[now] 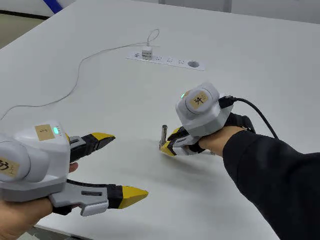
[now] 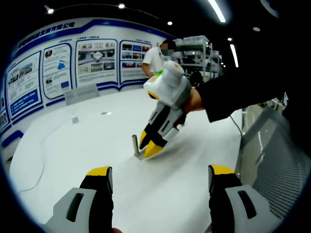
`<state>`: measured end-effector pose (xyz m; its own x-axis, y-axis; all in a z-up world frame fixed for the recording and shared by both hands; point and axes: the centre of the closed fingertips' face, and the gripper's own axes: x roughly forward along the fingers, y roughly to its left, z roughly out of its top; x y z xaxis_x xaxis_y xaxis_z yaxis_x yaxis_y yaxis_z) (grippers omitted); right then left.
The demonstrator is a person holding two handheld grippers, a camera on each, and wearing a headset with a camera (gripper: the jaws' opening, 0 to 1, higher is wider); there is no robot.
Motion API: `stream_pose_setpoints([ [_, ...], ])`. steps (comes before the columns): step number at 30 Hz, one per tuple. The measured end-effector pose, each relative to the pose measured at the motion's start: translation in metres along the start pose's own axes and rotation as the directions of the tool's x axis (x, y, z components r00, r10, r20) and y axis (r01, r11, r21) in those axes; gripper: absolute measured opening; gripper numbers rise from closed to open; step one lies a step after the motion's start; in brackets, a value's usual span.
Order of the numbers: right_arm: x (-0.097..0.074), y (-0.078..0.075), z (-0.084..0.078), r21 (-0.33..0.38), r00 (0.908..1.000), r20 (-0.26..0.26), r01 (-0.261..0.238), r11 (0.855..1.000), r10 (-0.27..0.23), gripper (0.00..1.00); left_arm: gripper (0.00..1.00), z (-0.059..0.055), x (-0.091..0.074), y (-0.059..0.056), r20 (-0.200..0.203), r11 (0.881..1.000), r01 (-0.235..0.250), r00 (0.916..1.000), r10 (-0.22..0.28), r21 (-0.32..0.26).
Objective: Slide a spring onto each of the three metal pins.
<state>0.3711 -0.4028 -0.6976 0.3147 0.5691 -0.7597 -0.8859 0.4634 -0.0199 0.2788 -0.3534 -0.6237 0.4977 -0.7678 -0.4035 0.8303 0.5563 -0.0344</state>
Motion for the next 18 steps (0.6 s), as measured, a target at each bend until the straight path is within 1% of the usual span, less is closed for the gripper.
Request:
stream_pose_setpoints([
  [9,0.001,0.012,-0.004,-0.036,0.9993,-0.031,-0.023,0.999,0.022,0.18,0.82,-0.002,0.0,-0.001,0.002,1.0,0.001,1.0,-0.001,-0.006],
  [14,0.001,0.021,-0.002,-0.094,0.9979,-0.049,-0.047,0.994,0.042,0.17,0.82,-0.001,0.001,-0.002,0.004,1.0,0.005,1.0,-0.005,-0.004],
  [18,0.003,0.026,-0.004,-0.15,0.9951,-0.084,-0.064,0.987,0.052,0.16,0.82,0.0,0.0,-0.002,0.005,1.0,0.004,1.0,-0.004,-0.004],
])
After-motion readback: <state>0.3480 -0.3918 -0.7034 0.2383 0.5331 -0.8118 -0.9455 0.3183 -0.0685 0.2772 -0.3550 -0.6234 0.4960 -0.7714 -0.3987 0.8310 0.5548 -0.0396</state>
